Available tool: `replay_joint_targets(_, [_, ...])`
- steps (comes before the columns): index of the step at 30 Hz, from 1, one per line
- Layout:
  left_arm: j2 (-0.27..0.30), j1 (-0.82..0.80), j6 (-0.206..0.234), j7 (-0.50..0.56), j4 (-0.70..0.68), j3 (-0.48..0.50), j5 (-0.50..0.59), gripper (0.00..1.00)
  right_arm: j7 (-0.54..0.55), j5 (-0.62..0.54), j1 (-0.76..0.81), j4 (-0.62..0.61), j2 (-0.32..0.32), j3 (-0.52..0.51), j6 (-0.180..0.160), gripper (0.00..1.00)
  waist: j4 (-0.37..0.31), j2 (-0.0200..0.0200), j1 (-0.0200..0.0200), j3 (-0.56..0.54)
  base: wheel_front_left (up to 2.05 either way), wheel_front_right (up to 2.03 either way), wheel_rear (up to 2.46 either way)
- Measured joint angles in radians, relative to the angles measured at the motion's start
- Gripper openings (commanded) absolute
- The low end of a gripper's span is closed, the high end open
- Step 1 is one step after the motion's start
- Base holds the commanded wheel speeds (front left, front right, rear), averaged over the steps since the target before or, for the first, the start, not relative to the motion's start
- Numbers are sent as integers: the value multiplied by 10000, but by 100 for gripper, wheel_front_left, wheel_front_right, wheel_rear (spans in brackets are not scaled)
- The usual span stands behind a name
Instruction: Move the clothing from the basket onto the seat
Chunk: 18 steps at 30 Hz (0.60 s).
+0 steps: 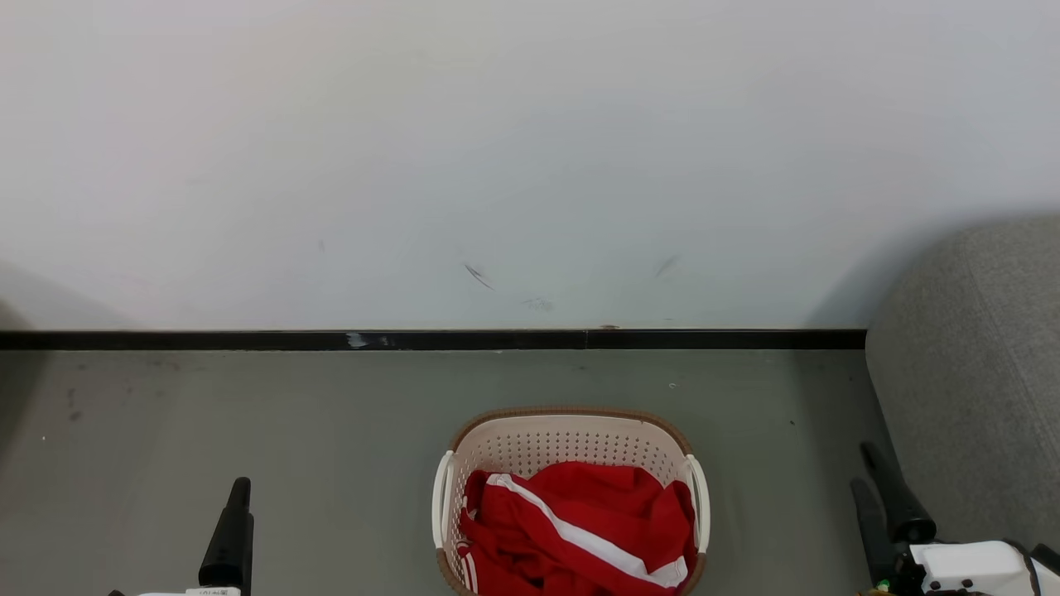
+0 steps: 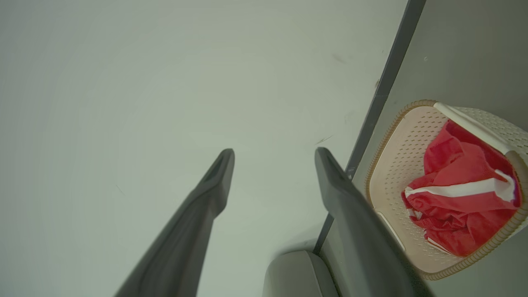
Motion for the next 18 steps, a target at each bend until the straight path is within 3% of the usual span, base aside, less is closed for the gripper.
replay_joint_targets(12, [173,65,0,-389,-253,-144,765,100,-336,-1505,-29,-418,10,-25,0,100,33,0,103,-108,0,0,0])
replay_joint_targets(18, [316,93,0,-581,-349,-213,1283,100,-485,-2454,-30,-621,13,42,0,100,49,0,135,-194,0,0,0])
